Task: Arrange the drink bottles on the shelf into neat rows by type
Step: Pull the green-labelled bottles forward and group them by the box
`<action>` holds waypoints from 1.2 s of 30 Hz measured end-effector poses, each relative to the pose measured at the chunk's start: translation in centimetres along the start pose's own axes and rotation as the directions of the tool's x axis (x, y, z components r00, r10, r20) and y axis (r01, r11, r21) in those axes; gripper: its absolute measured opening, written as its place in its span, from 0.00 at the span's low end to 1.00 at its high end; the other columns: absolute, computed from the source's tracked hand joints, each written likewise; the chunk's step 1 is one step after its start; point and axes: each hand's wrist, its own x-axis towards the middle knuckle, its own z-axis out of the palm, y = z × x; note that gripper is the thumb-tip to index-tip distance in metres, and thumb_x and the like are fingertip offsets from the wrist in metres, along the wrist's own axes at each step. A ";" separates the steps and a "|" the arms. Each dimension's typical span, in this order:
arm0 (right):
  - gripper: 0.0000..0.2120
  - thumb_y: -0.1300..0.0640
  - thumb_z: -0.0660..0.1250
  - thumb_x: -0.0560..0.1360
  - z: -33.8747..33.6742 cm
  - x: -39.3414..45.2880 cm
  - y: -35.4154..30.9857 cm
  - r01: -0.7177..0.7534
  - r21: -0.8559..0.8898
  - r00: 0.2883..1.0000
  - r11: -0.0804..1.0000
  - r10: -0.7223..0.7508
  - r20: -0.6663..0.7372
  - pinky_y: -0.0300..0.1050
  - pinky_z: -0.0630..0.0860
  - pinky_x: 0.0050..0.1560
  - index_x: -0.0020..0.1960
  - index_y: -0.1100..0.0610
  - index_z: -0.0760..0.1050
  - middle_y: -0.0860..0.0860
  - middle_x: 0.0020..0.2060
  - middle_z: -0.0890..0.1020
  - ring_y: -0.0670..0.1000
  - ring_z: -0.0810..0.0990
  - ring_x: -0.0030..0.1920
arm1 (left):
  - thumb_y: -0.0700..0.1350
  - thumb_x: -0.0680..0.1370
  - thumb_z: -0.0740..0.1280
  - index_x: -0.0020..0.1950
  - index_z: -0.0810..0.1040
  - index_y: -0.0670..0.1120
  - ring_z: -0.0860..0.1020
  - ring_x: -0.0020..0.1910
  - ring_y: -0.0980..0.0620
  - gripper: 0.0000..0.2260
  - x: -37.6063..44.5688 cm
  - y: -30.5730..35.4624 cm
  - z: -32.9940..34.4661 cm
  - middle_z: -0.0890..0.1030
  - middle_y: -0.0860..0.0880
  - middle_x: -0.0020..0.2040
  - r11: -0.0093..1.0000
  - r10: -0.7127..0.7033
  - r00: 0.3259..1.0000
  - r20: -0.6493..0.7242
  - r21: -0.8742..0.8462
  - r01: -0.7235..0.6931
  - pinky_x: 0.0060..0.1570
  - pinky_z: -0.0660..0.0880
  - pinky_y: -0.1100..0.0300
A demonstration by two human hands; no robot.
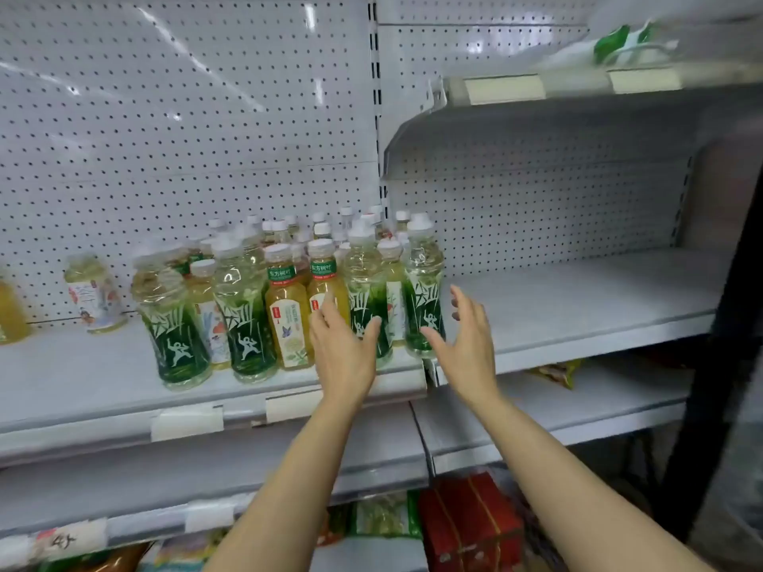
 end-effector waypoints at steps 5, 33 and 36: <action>0.45 0.49 0.73 0.71 3.2 3.0 1.9 0.000 0.070 1.000 0.998 -0.001 0.010 0.48 0.65 0.67 0.78 0.46 0.47 0.54 0.68 0.66 0.53 0.64 0.68 | 0.56 0.74 0.73 0.79 0.55 0.46 0.67 0.67 0.44 0.41 0.7 0.7 5.6 0.67 0.42 0.69 0.997 -0.073 0.970 -0.234 -0.032 0.067 0.64 0.68 0.51; 0.41 0.55 0.70 0.75 3.0 -0.1 -3.5 0.165 0.467 0.986 0.869 -0.147 -0.074 0.32 0.57 0.70 0.78 0.47 0.49 0.37 0.73 0.58 0.35 0.56 0.72 | 0.60 0.69 0.74 0.78 0.64 0.48 0.68 0.56 0.65 0.41 -1.8 1.1 -0.7 0.78 0.44 0.58 0.989 0.047 0.892 -0.450 -0.106 -0.106 0.53 0.62 0.78; 0.41 0.54 0.70 0.75 4.3 -2.2 -6.4 0.152 0.499 0.986 0.853 -0.169 -0.012 0.35 0.53 0.73 0.78 0.45 0.48 0.38 0.75 0.55 0.39 0.53 0.75 | 0.63 0.68 0.74 0.78 0.63 0.54 0.71 0.56 0.62 0.42 -3.4 -0.3 -4.2 0.77 0.48 0.60 0.996 -0.052 0.894 -0.444 -0.090 0.013 0.47 0.66 0.68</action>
